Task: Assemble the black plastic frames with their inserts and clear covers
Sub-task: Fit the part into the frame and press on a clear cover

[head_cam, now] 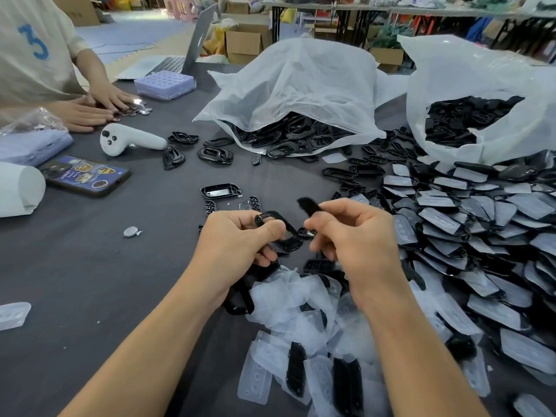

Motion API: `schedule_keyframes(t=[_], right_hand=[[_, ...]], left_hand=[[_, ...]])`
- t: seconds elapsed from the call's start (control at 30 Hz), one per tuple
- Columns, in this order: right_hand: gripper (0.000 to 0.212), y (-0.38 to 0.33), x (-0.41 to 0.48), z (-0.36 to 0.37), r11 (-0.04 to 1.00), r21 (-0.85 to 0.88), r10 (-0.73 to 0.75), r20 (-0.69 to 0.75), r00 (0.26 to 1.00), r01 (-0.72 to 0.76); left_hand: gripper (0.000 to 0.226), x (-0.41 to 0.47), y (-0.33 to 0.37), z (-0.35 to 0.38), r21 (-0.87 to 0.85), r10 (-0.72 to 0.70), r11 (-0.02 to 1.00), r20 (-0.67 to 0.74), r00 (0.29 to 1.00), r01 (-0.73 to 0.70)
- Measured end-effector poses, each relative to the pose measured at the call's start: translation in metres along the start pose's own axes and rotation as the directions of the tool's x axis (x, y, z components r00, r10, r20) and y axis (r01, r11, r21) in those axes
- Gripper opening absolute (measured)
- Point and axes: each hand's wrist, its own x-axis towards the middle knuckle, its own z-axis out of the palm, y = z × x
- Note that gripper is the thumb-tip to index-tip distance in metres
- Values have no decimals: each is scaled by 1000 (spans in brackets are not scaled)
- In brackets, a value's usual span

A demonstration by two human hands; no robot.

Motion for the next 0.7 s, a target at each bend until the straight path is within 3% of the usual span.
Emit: schedule_keyframes(t=[0.07,0.2,0.37,0.47,0.57,0.6,0.7], right_hand=[[22,1,-1,0,988,-148,-26,44,999,32],[25,4,-4,3,903,-408,-129,47,991,137],[24,3,-8,0,821,-528,-207,77,975,216],[17,5,-10,6,735,-633,-229,104,968,242],[6,7,-13,11,702,-672,-199,133,971,236],[5,8,-12,11,712,-663,-189,137,972,232],[9,7,-10,10,804,-573,-154,54,987,157]], left_hand=[[6,-1,2,-2,-4,-3,1000,68,998,3],[20,-2,4,-4,30,-16,999,147,989,12],[22,0,3,-6,65,2,998,53,999,-5],[14,-1,3,-6,133,81,988,6,997,-81],[11,-5,2,-3,218,157,963,23,987,-158],[6,-7,1,-1,228,173,958,30,984,-176],[19,-8,0,1,268,199,941,49,979,-205]])
